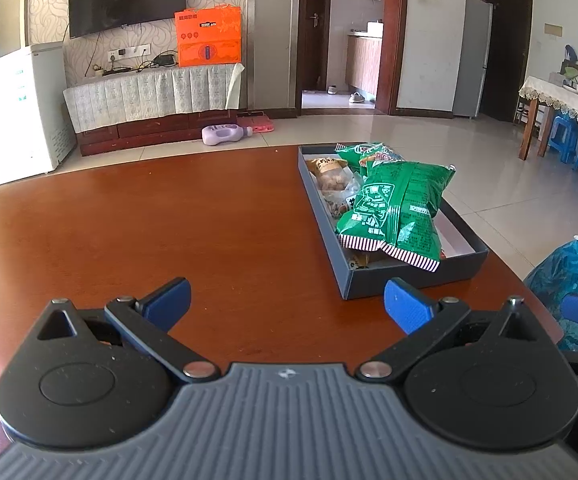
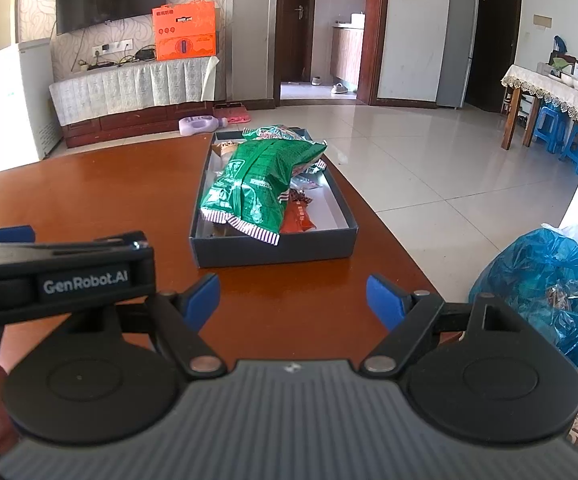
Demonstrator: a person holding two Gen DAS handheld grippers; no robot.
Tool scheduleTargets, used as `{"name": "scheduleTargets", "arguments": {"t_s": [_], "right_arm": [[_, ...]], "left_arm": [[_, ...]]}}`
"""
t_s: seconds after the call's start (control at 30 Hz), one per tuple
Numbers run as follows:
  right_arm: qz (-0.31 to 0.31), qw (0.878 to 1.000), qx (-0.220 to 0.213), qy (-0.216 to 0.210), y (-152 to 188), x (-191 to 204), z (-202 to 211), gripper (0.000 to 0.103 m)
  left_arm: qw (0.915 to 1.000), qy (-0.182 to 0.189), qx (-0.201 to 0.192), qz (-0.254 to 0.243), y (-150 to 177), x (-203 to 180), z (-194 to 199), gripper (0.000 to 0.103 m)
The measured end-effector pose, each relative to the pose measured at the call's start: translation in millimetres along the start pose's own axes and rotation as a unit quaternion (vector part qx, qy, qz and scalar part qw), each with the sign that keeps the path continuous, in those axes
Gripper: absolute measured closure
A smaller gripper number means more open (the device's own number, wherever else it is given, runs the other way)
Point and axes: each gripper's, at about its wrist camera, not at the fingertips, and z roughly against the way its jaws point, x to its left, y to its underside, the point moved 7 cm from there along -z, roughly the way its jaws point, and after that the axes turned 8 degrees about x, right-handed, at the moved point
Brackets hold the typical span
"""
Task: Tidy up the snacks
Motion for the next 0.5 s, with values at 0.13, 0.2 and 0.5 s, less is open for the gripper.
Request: {"name": "scheduleTargets", "arguments": {"t_s": [0.13,0.2,0.5], "right_arm": [[-0.001,1.000,0.000,0.000,0.2,0.1,0.1,0.021],[0.000,1.000,0.001,0.000,0.1,0.0,0.0,0.021],[0.000,1.000,0.001,0.000,0.7,0.0,-0.3,0.021]], "left_arm": [[1.0000,0.000,0.000,0.000,0.5,0.0,0.3,0.000],[1.0000,0.001,0.000,0.000,0.6,0.0,0.2,0.000],[1.0000,0.000,0.000,-0.001,0.8,0.2,-0.3,0.000]]}}
